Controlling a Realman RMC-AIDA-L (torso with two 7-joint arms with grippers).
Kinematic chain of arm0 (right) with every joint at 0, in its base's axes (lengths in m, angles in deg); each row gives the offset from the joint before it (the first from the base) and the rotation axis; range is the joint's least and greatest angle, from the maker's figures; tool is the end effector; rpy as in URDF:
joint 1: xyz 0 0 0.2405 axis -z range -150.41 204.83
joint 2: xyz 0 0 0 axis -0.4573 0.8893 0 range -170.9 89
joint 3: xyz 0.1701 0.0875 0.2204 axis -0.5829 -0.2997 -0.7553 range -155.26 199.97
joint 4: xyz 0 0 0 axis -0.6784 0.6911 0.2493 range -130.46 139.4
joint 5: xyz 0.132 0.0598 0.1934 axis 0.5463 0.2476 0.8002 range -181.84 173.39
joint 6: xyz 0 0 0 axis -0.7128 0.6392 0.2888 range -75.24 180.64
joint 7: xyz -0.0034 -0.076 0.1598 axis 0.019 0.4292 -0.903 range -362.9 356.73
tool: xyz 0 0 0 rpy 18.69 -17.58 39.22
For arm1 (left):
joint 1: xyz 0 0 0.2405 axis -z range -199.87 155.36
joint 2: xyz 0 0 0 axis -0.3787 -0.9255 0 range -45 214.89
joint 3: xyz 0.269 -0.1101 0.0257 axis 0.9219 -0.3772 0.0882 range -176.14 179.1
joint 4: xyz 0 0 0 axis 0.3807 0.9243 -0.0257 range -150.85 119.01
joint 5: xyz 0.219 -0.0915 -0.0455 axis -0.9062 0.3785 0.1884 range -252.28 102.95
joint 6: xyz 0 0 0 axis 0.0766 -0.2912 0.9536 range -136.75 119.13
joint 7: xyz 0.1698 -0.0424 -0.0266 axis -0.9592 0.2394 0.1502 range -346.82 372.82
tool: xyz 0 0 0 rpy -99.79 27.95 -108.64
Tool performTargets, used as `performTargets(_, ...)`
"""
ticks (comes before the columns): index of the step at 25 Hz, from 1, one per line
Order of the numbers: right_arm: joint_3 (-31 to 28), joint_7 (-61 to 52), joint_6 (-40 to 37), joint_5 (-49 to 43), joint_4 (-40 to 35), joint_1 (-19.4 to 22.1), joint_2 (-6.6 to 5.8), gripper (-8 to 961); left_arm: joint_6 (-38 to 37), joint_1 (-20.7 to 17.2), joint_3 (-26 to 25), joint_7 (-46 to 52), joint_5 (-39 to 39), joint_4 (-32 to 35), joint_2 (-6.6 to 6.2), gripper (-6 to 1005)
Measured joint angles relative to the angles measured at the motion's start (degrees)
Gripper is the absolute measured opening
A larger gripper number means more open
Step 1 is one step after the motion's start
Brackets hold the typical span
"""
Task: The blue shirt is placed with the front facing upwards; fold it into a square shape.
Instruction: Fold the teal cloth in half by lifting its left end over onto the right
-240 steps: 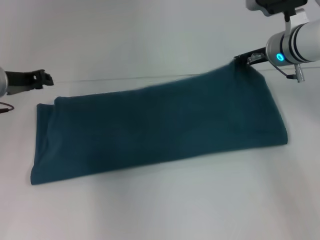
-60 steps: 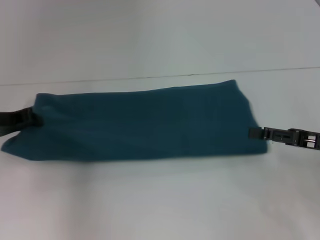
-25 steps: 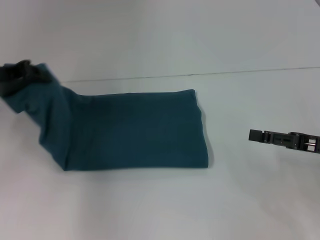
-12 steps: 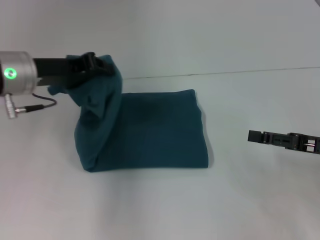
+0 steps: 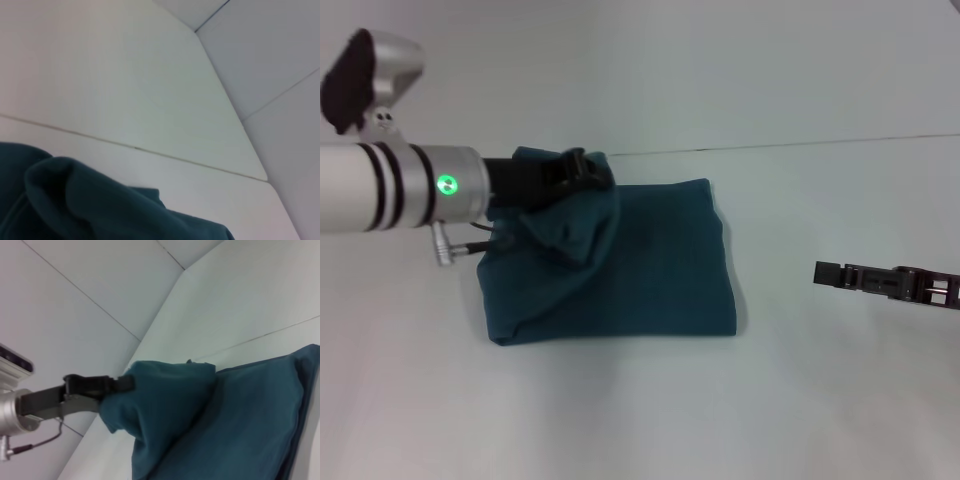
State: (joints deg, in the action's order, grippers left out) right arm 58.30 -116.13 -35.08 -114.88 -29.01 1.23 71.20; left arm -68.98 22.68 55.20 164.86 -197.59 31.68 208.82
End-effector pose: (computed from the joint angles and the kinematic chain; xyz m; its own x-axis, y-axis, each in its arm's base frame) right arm 0.3540 0.3771 0.0131 0.2819 -0.7550 -0.5921 -0.8995 -0.4226 0.1106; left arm -0.1807 0.5011 -0.0747 0.2232 0.8141 0.5361 0.9631 -0.2692 0.0078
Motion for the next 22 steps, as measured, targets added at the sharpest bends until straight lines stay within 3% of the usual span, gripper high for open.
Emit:
performTargets(10, 0.0, 0.0, 0.1, 0.0, 0.0, 0.1, 0.00, 883, 0.3, 2.7, 0.6, -4.1, 5.5, -6.6, 0.10, 94)
performTargets(16, 0.0, 0.0, 0.1, -0.1, 0.1, 0.2, 0.00, 883, 4.1, 3.4, 3.9, -5.8, 7.3, -9.2, -0.05, 265)
performTargets(22, 0.1, 0.0, 0.1, -0.1, 0.1, 0.3, 0.00, 884, 3.1, 3.4, 3.6, -7.4, 9.2, -9.6, -0.09, 392)
